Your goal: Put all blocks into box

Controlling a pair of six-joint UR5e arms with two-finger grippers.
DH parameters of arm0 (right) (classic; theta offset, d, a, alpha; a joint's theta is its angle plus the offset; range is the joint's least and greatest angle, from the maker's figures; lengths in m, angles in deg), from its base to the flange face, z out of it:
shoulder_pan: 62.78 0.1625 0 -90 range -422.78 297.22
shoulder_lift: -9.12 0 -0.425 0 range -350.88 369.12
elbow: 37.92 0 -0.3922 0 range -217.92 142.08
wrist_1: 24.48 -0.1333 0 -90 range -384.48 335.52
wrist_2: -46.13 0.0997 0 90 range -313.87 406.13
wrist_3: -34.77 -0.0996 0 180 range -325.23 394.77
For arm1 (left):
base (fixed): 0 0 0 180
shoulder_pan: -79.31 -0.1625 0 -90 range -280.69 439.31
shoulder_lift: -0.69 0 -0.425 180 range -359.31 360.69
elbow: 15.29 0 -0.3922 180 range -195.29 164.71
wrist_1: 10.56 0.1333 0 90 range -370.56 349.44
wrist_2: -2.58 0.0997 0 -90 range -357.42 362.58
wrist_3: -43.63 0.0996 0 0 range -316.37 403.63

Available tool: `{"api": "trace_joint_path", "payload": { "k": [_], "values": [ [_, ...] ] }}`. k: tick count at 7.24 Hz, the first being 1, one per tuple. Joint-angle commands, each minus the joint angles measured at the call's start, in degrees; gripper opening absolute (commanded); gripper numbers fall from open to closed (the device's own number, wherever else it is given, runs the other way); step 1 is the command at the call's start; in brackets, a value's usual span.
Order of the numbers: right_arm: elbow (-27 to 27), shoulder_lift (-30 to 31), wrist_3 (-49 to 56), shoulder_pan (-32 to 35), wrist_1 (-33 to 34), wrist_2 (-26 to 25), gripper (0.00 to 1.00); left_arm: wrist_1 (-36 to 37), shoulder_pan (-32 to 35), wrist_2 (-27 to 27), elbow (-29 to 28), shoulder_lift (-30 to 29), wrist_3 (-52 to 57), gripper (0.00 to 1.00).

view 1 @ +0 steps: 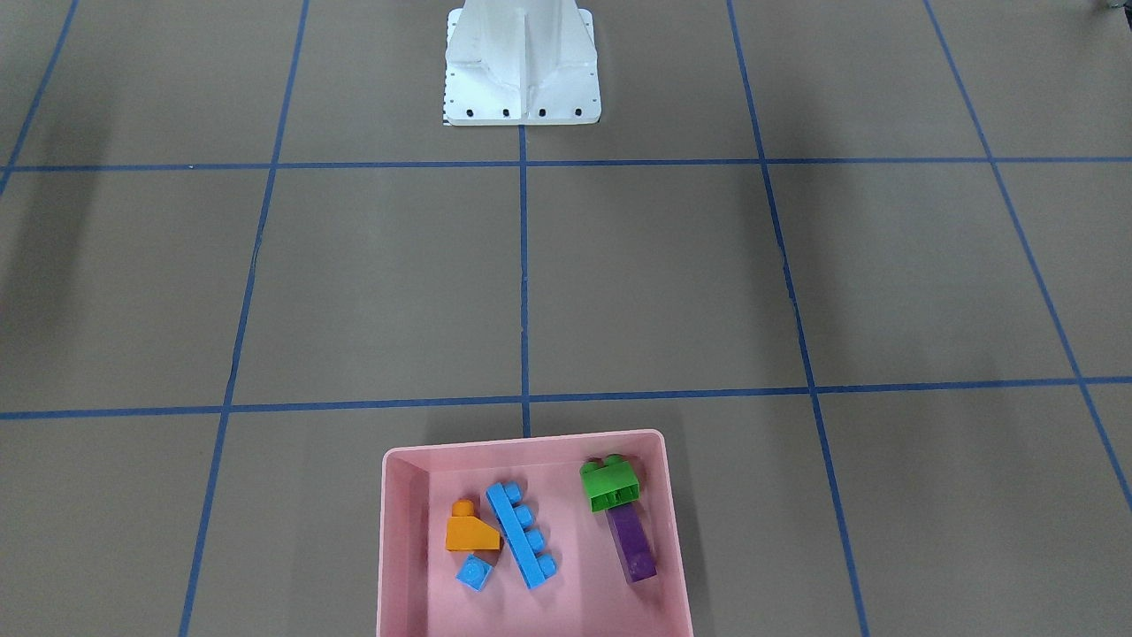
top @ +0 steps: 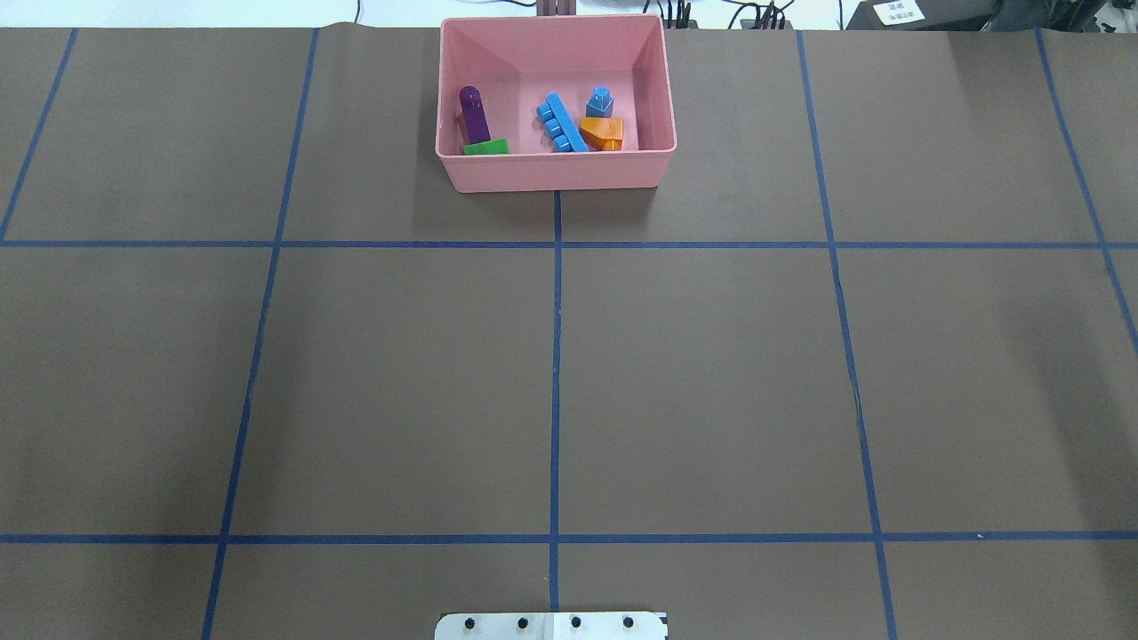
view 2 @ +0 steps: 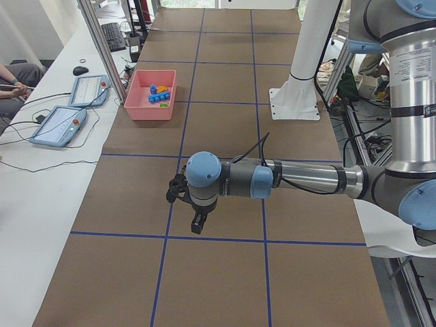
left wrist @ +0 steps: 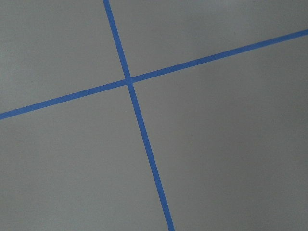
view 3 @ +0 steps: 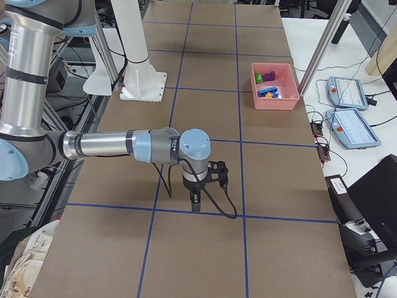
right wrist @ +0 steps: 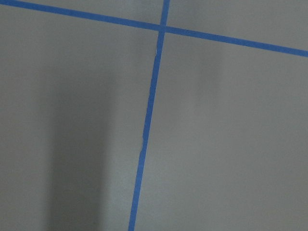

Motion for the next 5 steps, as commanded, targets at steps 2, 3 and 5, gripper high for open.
{"api": "trace_joint_path", "payload": {
  "k": [2,3,5],
  "values": [
    [-0.03,0.0,-0.52,-0.16,0.01,2.17,1.0,-0.03,0.0,-0.08,0.12,0.18,0.01,1.0],
    [-0.12,-0.17,-1.92,-0.16,0.01,2.96,1.0,-0.03,0.0,-0.08,0.12,0.18,0.01,1.0],
    [-0.12,-0.18,-2.72,-0.6,0.01,5.59,1.0,-0.03,0.0,-0.34,0.21,0.18,0.01,1.0]
  ]
}}
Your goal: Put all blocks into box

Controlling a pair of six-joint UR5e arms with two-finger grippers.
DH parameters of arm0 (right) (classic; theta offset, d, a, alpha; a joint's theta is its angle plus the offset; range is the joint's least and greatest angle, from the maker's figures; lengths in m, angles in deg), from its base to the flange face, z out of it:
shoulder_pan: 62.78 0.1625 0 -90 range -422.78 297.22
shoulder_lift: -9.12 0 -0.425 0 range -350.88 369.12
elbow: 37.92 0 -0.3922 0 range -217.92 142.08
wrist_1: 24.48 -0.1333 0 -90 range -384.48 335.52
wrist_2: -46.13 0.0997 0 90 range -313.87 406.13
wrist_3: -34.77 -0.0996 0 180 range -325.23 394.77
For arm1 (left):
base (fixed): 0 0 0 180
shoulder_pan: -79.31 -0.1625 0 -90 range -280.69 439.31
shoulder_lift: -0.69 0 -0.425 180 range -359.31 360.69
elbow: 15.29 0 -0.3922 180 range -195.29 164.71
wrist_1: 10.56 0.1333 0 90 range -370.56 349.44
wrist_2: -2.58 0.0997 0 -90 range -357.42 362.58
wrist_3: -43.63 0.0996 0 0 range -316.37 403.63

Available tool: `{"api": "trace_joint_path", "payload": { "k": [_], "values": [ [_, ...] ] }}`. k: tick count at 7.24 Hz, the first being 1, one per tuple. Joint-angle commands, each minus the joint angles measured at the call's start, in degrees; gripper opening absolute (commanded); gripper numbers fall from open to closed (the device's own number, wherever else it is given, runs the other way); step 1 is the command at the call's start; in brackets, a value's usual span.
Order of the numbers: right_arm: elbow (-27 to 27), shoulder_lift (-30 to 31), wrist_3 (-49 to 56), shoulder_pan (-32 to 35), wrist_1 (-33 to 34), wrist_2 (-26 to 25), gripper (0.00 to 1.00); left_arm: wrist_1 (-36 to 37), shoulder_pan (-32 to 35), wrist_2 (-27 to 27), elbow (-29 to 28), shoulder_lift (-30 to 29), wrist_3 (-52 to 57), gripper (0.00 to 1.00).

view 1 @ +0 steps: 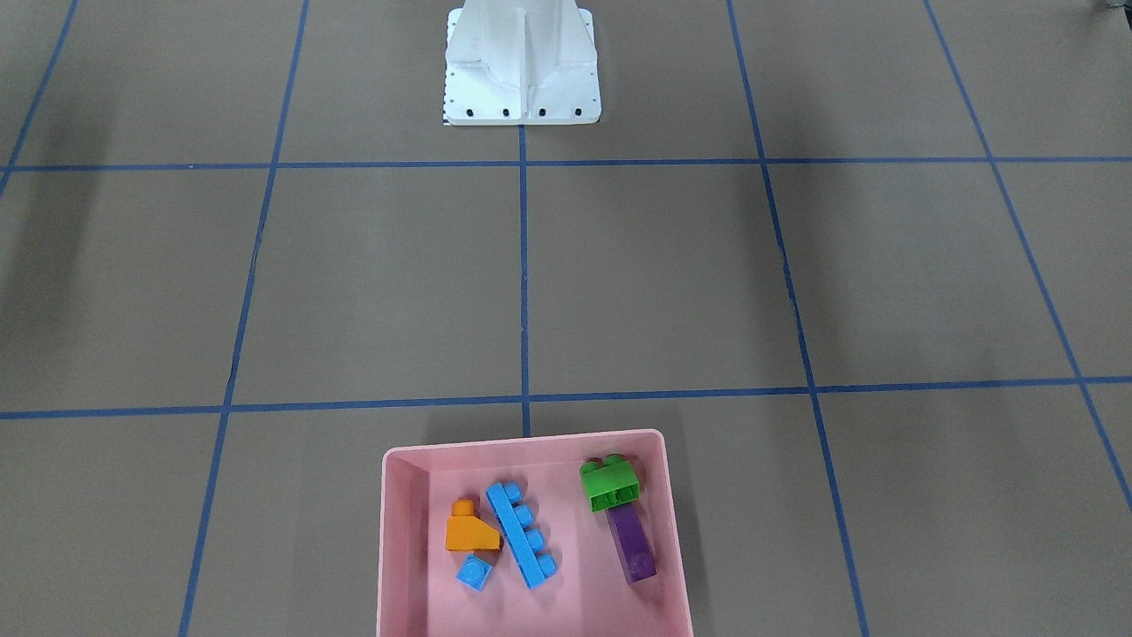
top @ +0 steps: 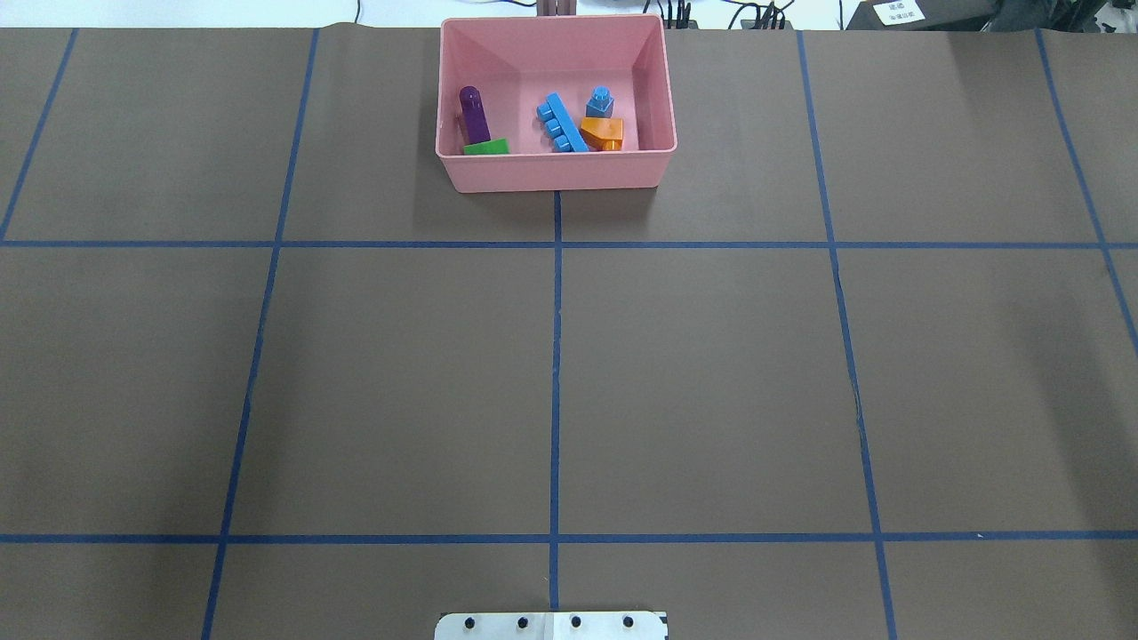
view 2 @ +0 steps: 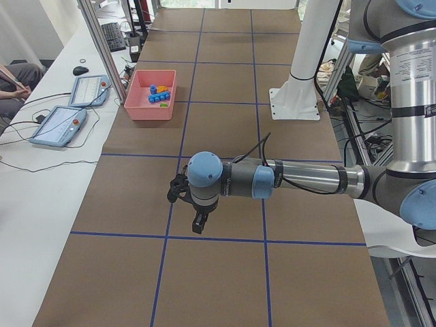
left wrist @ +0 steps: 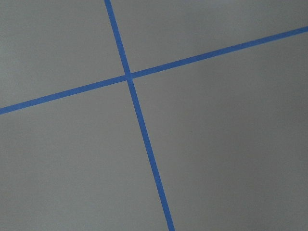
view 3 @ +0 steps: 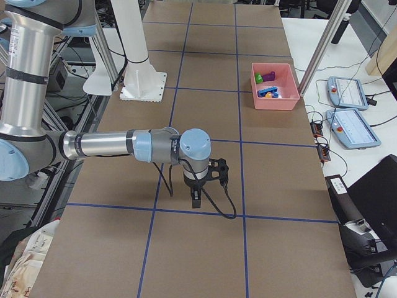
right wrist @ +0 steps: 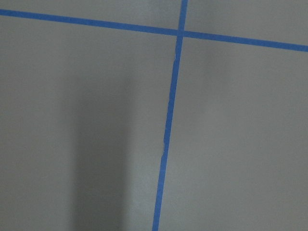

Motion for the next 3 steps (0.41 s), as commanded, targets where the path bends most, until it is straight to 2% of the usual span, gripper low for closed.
{"api": "trace_joint_path", "payload": {
  "k": [1,3],
  "values": [
    [-0.02,-0.03,-1.37,-1.07,0.0,1.72,1.0,0.0,0.0,-0.09,-0.09,0.0,0.0,1.0],
    [-0.1,-0.38,-3.22,-3.62,-0.09,1.55,1.0,0.0,-0.09,0.0,-0.09,-0.08,-0.09,1.0]
  ]
}}
